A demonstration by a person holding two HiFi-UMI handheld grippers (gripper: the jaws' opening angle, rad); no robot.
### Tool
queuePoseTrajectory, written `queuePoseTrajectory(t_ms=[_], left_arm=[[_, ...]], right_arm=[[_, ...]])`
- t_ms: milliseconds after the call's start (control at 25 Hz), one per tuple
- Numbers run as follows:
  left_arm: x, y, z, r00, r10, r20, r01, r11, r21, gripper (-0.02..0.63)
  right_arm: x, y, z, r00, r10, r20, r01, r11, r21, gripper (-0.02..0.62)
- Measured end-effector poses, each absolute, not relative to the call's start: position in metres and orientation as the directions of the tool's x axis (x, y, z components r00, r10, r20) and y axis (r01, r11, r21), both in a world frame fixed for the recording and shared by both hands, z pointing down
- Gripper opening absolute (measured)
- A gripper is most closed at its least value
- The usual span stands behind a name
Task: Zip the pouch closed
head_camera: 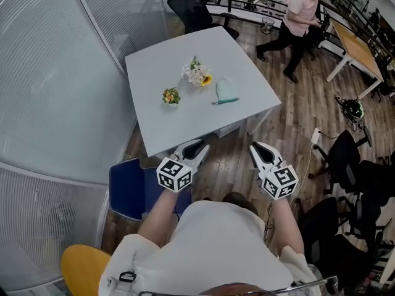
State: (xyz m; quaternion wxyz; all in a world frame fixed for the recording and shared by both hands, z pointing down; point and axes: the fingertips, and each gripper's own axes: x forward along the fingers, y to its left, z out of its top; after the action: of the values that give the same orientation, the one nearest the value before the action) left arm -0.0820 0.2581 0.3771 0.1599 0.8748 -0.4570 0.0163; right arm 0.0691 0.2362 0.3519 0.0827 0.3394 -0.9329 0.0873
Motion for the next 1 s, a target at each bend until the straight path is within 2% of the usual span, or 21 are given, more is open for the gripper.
queuePoseTrajectory(t_ms=[480,1000], left_arm=[[-0.085,0.214,0.394,0.571,-0.801,0.179,-0.809,-0.512,0.29,0.083],[-0.067,0.091,0.42,0.517,-0.828,0.216,-0.84,-0.444,0.31,0.083]], right_arm=[[0.068,0.188,0.373,-0.752,-0.612,0.244,-0.649,0.753,-0.111,0.041],[0.076,0.05,0.409,-0.802,-0.518,0.298,-0.573,0.808,-0.137,0.044]])
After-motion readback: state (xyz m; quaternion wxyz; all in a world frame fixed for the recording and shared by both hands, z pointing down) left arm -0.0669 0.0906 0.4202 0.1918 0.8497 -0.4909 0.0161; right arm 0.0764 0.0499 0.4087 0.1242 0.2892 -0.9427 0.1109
